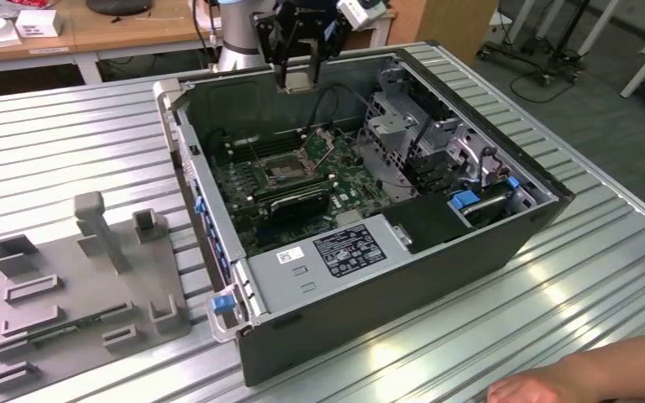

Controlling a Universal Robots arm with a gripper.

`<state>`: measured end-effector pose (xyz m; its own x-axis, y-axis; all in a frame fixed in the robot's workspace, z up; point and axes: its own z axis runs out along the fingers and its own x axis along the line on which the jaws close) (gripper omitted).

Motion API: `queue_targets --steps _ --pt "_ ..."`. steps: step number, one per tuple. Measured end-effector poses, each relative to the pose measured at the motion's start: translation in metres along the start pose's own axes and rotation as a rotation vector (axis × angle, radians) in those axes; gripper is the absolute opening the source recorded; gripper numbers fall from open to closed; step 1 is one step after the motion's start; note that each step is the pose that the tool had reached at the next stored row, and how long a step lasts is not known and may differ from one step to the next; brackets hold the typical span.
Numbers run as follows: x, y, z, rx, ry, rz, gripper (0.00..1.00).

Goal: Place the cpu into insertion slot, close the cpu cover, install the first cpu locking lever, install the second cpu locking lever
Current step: 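Place the cpu into insertion slot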

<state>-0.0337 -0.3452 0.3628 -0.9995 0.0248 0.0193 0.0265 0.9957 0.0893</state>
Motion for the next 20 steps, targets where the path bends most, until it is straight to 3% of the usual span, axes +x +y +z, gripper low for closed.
queue_targets --steps 10,20 --pt "0.0035 -0.0047 0.0008 0.0000 0.0000 0.000 0.54" --pt "0.0059 -0.0075 0.0089 0.0001 0.0000 0.000 0.54"
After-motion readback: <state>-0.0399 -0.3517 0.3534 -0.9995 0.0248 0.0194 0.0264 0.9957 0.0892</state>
